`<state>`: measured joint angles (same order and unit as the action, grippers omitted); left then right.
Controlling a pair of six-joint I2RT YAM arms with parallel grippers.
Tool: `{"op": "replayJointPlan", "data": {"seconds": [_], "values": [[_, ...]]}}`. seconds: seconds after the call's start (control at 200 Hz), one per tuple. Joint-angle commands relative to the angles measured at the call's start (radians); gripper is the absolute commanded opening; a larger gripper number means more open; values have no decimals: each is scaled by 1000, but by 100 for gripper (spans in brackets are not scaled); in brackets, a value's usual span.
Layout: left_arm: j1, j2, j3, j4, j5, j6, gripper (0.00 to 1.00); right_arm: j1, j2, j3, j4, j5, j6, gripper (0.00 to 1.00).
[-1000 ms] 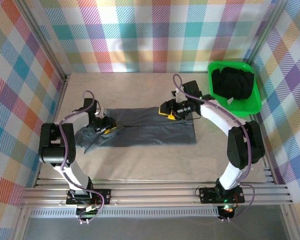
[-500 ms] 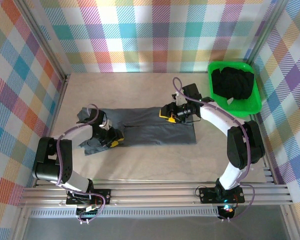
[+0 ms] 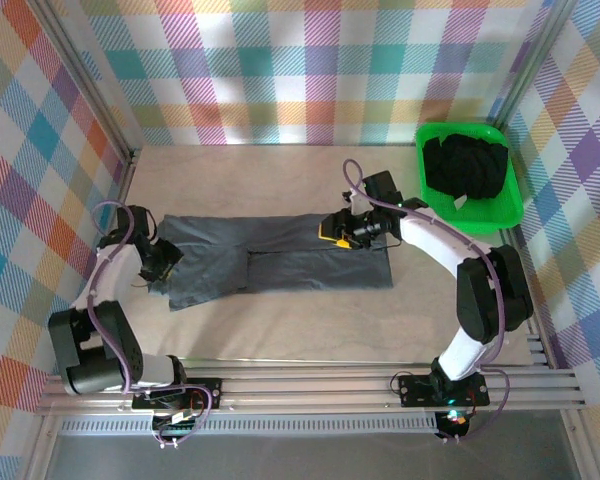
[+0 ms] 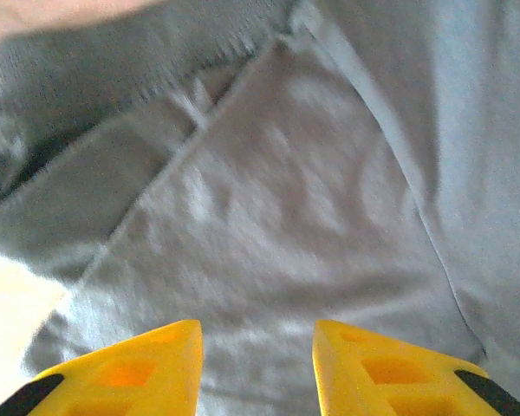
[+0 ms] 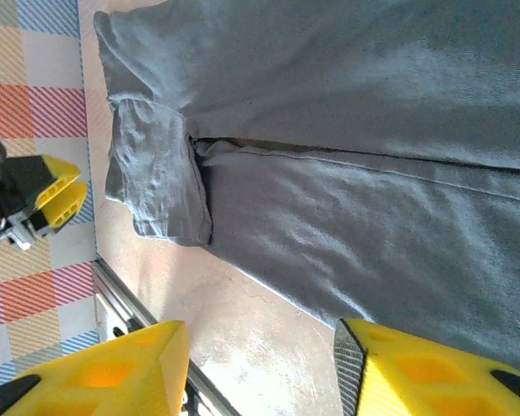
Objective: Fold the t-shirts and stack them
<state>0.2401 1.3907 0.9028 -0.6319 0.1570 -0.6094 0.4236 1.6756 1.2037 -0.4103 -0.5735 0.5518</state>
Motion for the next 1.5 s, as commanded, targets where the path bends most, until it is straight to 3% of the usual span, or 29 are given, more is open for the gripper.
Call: {"op": "replayJointPlan", "data": {"seconds": [0.0, 0.185, 0.36, 0.73, 1.235, 1.494], "values": [[60, 113, 44, 100, 29, 65, 37, 10, -16, -6, 23, -29, -30, 48], [121, 222, 114, 61, -9, 243, 34, 8, -9, 12, 11, -39, -36, 49], [122, 264, 100, 109, 39, 317, 35, 8, 13, 29, 10, -53, -31, 49], [117, 279, 39, 141, 108, 333, 32, 8, 55, 68, 8, -58, -26, 49], [113, 226, 91, 82, 83, 315, 0, 7, 56, 64, -1, -48, -27, 48], [110, 188, 148, 65, 66, 267, 0, 8, 47, 63, -15, -40, -34, 48]]}}
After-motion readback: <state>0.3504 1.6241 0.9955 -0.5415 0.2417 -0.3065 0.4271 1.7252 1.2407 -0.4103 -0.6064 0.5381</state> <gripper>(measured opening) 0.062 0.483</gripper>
